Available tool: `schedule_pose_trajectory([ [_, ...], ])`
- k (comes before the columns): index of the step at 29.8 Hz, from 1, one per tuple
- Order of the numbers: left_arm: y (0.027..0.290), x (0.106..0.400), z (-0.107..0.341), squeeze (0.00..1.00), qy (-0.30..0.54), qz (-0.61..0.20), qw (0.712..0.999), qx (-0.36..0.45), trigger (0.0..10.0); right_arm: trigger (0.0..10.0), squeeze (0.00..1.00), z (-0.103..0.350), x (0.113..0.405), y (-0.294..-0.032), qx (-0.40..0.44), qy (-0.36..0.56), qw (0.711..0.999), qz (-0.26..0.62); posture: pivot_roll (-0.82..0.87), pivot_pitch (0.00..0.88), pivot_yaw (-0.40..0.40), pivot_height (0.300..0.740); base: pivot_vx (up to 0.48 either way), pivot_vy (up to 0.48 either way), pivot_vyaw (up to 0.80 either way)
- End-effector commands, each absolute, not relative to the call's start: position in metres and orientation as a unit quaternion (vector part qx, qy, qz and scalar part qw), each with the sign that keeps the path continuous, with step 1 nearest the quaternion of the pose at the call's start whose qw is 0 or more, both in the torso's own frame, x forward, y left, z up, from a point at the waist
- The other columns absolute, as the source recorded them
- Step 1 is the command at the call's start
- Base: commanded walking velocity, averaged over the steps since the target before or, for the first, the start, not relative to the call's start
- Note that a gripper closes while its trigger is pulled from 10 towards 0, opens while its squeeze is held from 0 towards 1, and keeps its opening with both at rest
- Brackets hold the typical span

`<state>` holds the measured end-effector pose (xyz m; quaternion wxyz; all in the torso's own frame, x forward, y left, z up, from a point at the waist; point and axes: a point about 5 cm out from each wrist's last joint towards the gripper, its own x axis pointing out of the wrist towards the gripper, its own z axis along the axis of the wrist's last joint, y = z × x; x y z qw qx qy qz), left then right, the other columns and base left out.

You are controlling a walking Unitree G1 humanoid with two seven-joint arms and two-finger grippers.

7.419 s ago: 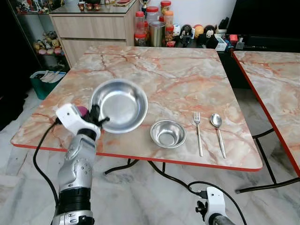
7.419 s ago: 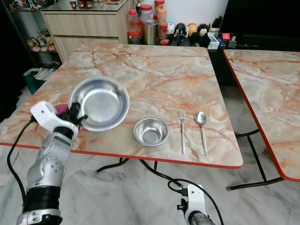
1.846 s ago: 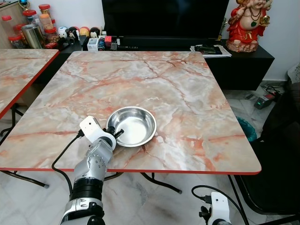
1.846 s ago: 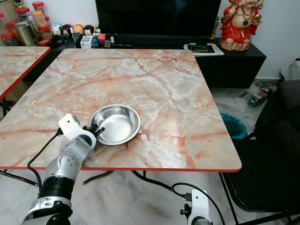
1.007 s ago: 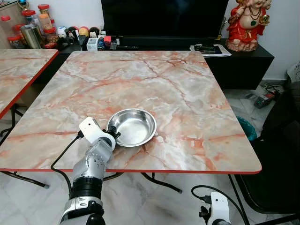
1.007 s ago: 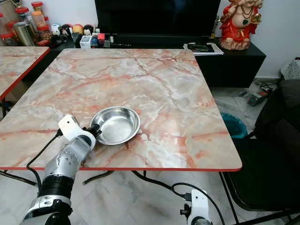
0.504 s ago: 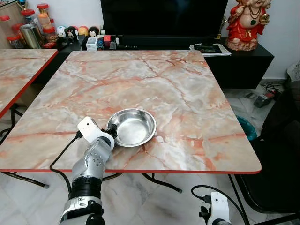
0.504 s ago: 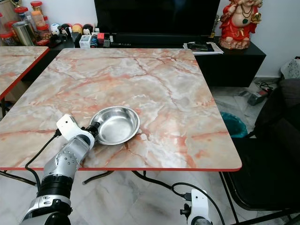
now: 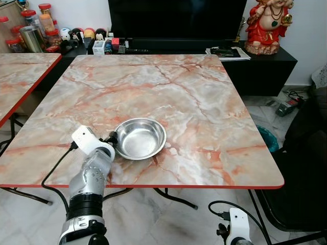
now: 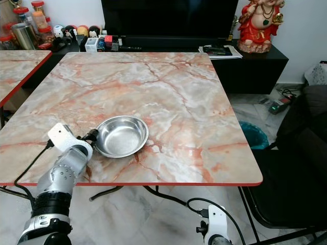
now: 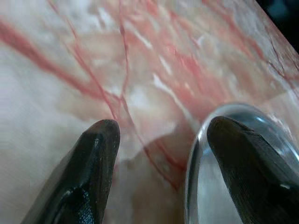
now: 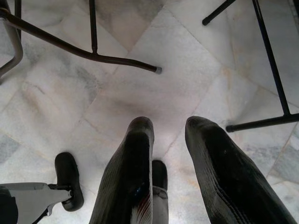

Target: Setting the table

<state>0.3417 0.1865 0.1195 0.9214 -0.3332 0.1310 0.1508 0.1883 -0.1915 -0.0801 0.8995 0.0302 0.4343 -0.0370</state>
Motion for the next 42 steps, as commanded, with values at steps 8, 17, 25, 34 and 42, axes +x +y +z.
schedule_pose_trajectory([
  [8,0.209,0.335,0.128,0.0,0.09,0.171,0.932,-0.305,10.0,10.0,0.0,-0.078,0.192,-0.193,0.025,0.434,0.9,-0.034,0.01,0.0,-0.017,0.74,0.0,0.0,0.0],
  [17,0.235,0.328,0.152,0.0,-0.021,0.186,0.936,-0.298,10.0,10.0,0.0,-0.079,0.191,-0.193,0.025,0.434,0.9,-0.034,0.02,0.0,-0.014,0.74,0.0,0.0,0.0],
  [25,0.254,0.317,0.155,0.0,-0.061,0.227,0.954,-0.186,10.0,10.0,0.0,-0.079,0.19,-0.191,0.024,0.435,0.899,-0.031,0.02,0.0,-0.003,0.74,0.0,0.0,0.0],
  [34,0.309,0.288,0.138,0.0,-0.044,0.334,0.941,0.04,10.0,10.0,0.0,-0.08,0.189,-0.19,0.023,0.437,0.899,-0.029,0.03,0.0,-0.004,0.74,0.0,0.0,0.0],
  [42,0.354,0.247,0.111,0.0,0.016,0.426,0.892,0.151,10.0,10.0,0.0,-0.08,0.188,-0.191,0.024,0.437,0.899,-0.032,0.04,0.0,-0.012,0.74,0.0,0.0,0.0],
])
